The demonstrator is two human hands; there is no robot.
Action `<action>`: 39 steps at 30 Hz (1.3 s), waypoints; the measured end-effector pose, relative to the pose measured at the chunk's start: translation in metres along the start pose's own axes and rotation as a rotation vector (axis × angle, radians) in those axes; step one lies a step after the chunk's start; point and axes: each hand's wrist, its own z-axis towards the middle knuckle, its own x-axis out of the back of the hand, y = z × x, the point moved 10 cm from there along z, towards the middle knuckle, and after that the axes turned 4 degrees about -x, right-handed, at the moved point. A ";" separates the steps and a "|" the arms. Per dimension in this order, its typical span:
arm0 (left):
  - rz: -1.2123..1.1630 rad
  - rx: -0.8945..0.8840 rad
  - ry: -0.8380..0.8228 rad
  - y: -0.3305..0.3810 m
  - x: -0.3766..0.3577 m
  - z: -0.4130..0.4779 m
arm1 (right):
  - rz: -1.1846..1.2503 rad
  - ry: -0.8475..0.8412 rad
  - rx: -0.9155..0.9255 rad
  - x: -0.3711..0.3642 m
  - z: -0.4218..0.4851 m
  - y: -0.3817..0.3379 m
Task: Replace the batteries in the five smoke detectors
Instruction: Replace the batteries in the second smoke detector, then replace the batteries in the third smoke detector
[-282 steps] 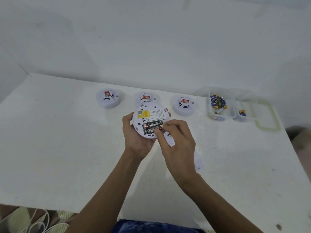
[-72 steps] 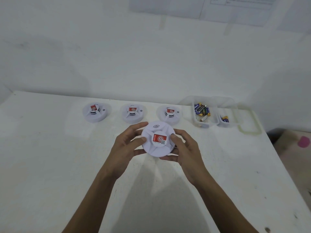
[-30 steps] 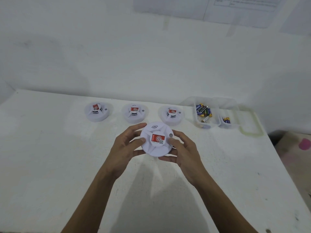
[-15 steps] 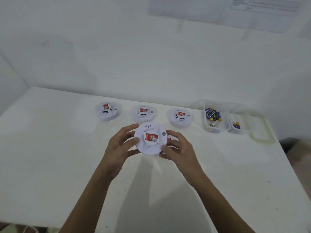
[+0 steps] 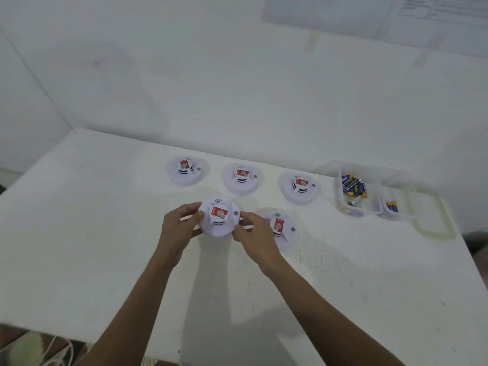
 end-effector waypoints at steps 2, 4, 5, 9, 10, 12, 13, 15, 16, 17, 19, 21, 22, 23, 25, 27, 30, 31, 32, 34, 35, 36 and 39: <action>0.063 0.000 0.028 -0.009 0.003 0.006 | -0.023 0.007 -0.020 -0.008 0.007 0.006; 0.156 0.006 0.044 -0.019 0.006 0.011 | -0.054 0.011 -0.049 -0.015 0.013 0.015; 0.217 0.001 0.048 -0.021 0.007 0.012 | -0.061 0.009 -0.070 -0.018 0.015 0.019; 0.412 -0.048 0.062 -0.018 0.003 0.013 | -0.059 -0.003 -0.141 -0.021 0.020 0.032; 0.454 -0.062 0.067 -0.015 0.002 0.014 | -0.062 -0.002 -0.142 -0.021 0.020 0.034; 0.507 -0.073 0.075 -0.013 0.001 0.015 | -0.058 -0.001 -0.125 -0.021 0.021 0.034; 0.515 -0.077 0.080 -0.013 0.001 0.015 | -0.050 -0.005 -0.112 -0.021 0.021 0.033; 0.520 -0.080 0.097 -0.015 0.003 0.015 | -0.039 -0.013 -0.080 -0.022 0.021 0.031; 0.528 -0.080 0.104 -0.015 0.004 0.014 | -0.036 -0.019 -0.068 -0.022 0.020 0.030; 0.535 -0.083 0.108 -0.016 0.005 0.014 | -0.034 -0.029 -0.061 -0.022 0.019 0.030; 0.532 -0.080 0.113 -0.018 0.005 0.014 | -0.019 -0.059 -0.057 -0.022 0.016 0.028; 0.524 -0.077 0.119 -0.020 0.005 0.013 | 0.002 -0.090 -0.056 -0.019 0.011 0.024; 0.523 -0.082 0.132 -0.019 0.005 0.011 | 0.008 -0.102 -0.066 -0.016 0.007 0.023; 0.524 -0.101 0.153 -0.016 0.005 0.009 | 0.012 -0.109 -0.078 -0.013 0.004 0.021; 0.518 -0.175 0.219 -0.003 0.003 0.002 | 0.005 -0.107 -0.078 -0.006 -0.001 0.019; 0.489 -0.270 0.273 0.016 -0.003 -0.005 | 0.012 -0.097 -0.056 0.004 -0.003 0.015; 0.449 -0.396 0.278 0.042 -0.022 -0.010 | 0.076 -0.054 -0.024 0.030 -0.005 0.005; 0.441 -0.418 0.260 0.048 -0.032 -0.010 | 0.096 -0.026 -0.015 0.043 -0.004 0.001; 0.437 -0.433 0.236 0.054 -0.042 -0.009 | 0.120 0.001 -0.010 0.056 -0.002 -0.002; 0.429 -0.462 0.168 0.063 -0.068 -0.005 | 0.160 0.063 -0.001 0.084 0.002 -0.006; 0.428 -0.481 0.124 0.067 -0.082 -0.003 | 0.154 0.098 0.005 0.099 0.006 -0.007; 0.437 -0.500 0.079 0.071 -0.097 0.000 | 0.144 0.130 0.009 0.113 0.009 -0.006; 0.470 -0.495 -0.072 0.077 -0.145 0.011 | 0.145 0.222 0.016 0.152 0.023 0.000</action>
